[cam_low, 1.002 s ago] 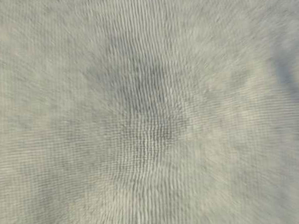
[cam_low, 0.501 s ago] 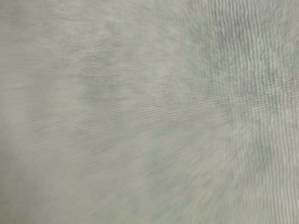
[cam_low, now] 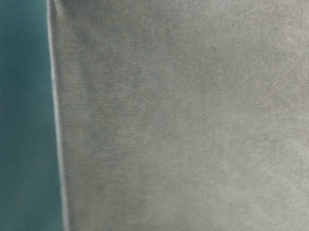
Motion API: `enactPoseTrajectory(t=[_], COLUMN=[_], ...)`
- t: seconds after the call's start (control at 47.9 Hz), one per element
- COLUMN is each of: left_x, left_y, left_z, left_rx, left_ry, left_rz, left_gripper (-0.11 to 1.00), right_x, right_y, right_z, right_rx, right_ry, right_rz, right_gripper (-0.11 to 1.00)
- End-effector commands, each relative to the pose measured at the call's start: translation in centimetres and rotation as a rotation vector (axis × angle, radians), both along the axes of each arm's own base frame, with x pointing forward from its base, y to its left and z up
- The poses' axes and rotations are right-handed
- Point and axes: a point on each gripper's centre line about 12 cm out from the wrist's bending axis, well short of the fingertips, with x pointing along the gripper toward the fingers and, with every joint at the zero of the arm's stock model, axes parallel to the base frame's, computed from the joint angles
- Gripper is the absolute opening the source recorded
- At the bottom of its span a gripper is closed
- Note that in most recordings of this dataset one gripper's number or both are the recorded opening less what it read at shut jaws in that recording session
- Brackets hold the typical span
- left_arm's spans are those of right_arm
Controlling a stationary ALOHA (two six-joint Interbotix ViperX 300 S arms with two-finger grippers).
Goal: Fold a large towel.
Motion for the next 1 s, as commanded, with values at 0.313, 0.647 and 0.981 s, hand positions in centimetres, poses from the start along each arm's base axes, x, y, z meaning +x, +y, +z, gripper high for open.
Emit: enactPoseTrajectory(t=[0.313,0.647,0.981], left_x=[1.1,2.0,1.6], left_y=[-8.4,-15.3,-19.4], left_z=[-10.2,-17.6,-20.1], left_rx=[-0.139,-0.161,-0.217], left_ry=[0.193,0.209,0.246], left_rz=[-0.279,-0.507,-0.609], left_gripper=[0.01,0.01,0.01], right_x=[2.3,3.3,5.3], right_y=[8.3,14.8,18.9], right_z=[-7.8,-16.2,-20.1], right_rx=[0.282,0.502,0.595], right_ry=[0.161,0.303,0.305], right_rz=[0.281,0.454,0.562], right_gripper=[0.02,0.02,0.02])
